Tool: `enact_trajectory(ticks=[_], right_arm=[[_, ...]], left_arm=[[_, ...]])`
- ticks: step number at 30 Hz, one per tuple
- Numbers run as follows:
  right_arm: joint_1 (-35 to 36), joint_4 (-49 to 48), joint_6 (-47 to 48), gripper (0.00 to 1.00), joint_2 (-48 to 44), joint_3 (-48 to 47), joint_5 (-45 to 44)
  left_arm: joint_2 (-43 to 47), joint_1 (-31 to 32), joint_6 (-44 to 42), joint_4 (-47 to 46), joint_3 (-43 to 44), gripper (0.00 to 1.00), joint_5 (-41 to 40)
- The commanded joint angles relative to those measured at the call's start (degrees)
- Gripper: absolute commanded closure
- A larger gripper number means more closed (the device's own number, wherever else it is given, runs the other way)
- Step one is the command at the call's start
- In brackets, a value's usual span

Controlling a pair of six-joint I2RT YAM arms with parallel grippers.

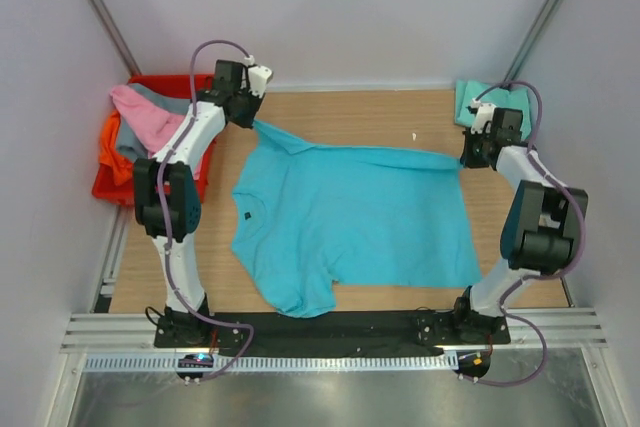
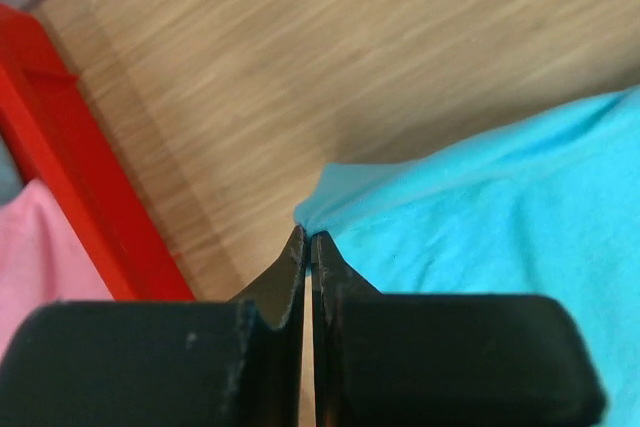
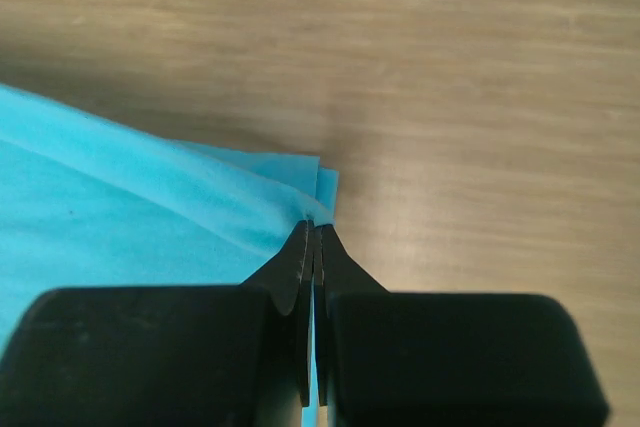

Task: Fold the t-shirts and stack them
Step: Flatten the tshirt out, then fold the tshirt

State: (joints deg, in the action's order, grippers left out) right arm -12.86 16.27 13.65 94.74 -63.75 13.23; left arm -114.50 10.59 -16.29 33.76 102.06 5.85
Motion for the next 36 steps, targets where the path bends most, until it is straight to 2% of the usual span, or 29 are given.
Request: enact_trajectory(ticks=[1, 5, 8, 12, 18, 27, 31, 36], right_arm=[[0.3, -7.4, 0.8, 0.99, 5.5, -9.4, 1.8], [0.7, -8.5, -0.2, 0.99, 14.7, -15.0, 2.0], [1.3, -9.1, -1.3, 0.99, 17.9, -18.2, 2.1], [1.9, -9.8, -2.1, 0.99, 21.3, -22.6, 1.9], [2.1, -9.3, -3.3, 0.99, 26.8, -28.1, 1.7], [2.4, -10.3, -5.6, 0.99, 29.7, -34.9, 1.4], [2.4, -9.7, -6.0, 0.99, 30.2, -35.4, 1.5], [2.4, -10.3, -5.4, 0.99, 26.9, -31.7, 2.0]], left_arm=[[-1.3, 0.2, 0.9, -4.7, 8.7, 1.00, 0.0], [-4.3, 0.4, 0.8, -4.6, 11.0, 1.00, -1.1], [-5.6, 0.5, 0.0, -5.1, 12.1, 1.00, -2.2], [-8.6, 0.4, -1.7, -5.3, 16.7, 1.00, -4.9], [-14.3, 0.6, -1.6, -4.4, 23.7, 1.00, -4.4], [-21.9, 1.8, -1.6, -2.9, 35.2, 1.00, -5.3], [-21.2, 2.1, -1.4, -2.6, 34.7, 1.00, -5.3], [-16.2, 2.9, -0.2, -1.9, 26.2, 1.00, -4.3]])
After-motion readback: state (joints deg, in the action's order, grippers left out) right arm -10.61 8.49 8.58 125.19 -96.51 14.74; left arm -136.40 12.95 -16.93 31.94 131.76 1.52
